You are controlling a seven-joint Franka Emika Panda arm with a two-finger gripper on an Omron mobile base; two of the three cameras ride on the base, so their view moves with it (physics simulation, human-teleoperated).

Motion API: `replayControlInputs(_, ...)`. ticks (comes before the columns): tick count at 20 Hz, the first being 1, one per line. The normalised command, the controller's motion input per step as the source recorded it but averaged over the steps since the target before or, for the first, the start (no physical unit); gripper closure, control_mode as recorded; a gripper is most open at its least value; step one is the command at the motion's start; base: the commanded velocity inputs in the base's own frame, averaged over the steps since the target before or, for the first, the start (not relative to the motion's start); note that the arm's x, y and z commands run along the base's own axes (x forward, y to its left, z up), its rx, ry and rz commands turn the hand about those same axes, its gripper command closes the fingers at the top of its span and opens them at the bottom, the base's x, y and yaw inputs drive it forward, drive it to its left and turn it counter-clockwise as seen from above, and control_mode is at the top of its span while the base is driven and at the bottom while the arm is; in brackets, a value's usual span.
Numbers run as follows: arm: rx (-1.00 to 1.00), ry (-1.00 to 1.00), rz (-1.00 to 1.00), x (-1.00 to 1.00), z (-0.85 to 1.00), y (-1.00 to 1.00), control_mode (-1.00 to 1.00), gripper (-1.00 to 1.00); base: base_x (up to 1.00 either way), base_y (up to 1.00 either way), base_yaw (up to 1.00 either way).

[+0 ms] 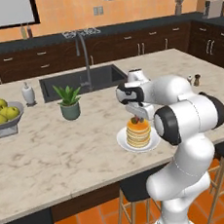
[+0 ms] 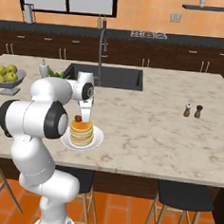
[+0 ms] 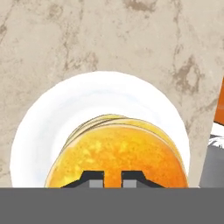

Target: Take the strawberry from the fridge and place it on top of the pancake, located on the dining counter.

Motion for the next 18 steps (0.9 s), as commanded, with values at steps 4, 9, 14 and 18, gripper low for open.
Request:
replayControlInputs(4,0.00,0.00,-0.01,0.00,0.00,0.00,-1.00,-1.00,0.00,0.00,0.00)
replayControlInputs(9,0.00,0.00,-0.01,0.00,0.00,0.00,-1.00,-1.00,0.00,0.00,0.00)
replayControlInputs(14,0.00,0.00,-0.01,0.00,0.04,-0.04,-1.00,-1.00,0.00,0.00,0.00)
replayControlInputs(18,0.00,-0.01,-0.02,-0.02,0.24,-0.08,-1.00,-1.00,0.00,0.00,0.00)
